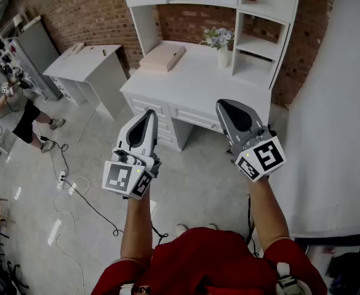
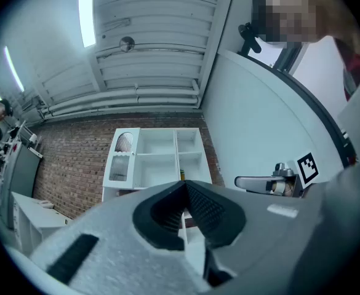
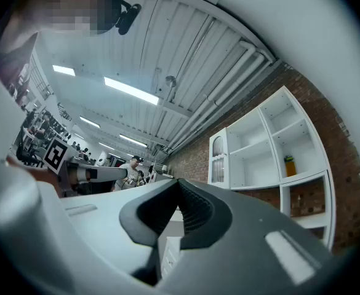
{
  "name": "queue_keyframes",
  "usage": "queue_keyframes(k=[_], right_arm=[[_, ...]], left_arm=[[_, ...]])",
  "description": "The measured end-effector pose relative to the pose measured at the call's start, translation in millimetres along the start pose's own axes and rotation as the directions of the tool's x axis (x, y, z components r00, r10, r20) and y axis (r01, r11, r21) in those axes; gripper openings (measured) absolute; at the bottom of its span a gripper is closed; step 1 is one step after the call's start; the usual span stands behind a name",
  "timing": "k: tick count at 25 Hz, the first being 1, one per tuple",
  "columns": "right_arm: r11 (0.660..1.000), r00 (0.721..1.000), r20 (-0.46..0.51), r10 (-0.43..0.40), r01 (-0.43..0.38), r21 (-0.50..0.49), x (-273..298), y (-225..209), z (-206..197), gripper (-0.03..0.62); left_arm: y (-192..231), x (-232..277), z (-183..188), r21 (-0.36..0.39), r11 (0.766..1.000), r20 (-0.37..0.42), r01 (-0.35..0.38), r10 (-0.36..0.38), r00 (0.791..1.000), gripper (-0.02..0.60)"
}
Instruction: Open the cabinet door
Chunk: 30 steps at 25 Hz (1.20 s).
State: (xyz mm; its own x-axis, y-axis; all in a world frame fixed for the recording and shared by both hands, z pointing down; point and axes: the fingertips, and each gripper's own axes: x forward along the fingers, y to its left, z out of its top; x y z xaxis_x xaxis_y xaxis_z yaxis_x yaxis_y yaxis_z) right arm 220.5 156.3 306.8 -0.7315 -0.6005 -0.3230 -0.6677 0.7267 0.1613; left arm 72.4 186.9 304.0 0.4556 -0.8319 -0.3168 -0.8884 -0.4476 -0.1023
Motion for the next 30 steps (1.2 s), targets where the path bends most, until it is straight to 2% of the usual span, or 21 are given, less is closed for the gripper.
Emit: queue_keyframes(k=[15,30], right_arm=[[1.000,1.000,0.011,-0.011,0.011,0.013,19,10,-6,0.012],[1.000,1.000,0.015,-0.025,0.025,-0.013,76,49,-20,0.012]], left_arm=[[23,-5,-7,-0.011,1.000,0.007,0.016,-0.016,1.000,0.002],[95,-27,-10,-0.004,0.999,0.027,0.040,-0.040,0.999,0.002]])
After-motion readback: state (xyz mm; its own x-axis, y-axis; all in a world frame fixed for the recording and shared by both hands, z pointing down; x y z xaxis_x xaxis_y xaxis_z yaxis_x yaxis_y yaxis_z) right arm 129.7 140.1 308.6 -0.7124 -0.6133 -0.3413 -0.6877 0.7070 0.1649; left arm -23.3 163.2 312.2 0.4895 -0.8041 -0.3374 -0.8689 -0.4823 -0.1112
